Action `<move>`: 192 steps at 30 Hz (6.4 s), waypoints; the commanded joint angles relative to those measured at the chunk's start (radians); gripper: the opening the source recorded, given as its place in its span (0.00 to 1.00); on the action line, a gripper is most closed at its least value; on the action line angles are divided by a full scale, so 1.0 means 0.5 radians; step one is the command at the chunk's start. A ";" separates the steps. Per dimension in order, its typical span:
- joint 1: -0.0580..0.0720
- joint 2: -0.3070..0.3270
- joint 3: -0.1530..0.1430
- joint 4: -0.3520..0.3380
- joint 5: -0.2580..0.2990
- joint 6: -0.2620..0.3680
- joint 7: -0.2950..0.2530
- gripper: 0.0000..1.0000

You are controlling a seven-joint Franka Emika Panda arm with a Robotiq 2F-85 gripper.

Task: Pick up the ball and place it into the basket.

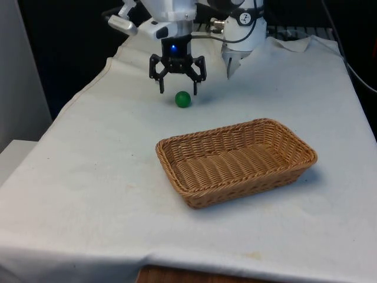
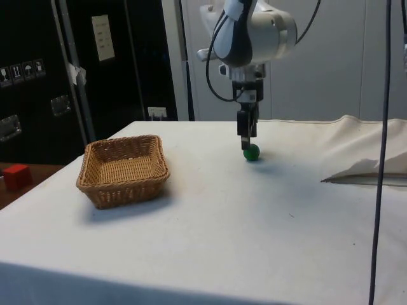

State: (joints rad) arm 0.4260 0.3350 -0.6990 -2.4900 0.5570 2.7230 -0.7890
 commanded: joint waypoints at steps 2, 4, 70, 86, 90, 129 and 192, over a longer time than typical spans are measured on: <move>-0.024 -0.002 0.034 0.008 0.064 -0.004 -0.062 1.00; -0.018 0.004 0.028 -0.004 0.086 0.010 -0.090 1.00; 0.042 0.022 -0.010 -0.020 0.290 0.002 -0.214 0.03; 0.092 -0.184 -0.018 -0.068 0.128 0.022 -0.034 0.03; 0.104 -0.224 -0.008 -0.076 0.066 0.032 0.036 0.03; 0.128 -0.538 0.192 0.050 -0.752 -0.058 0.894 0.03; 0.112 0.128 0.654 1.040 -0.758 -0.540 1.460 0.03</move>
State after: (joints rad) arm 0.4870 0.3760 -0.3790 -1.9920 0.1620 2.4560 -0.0600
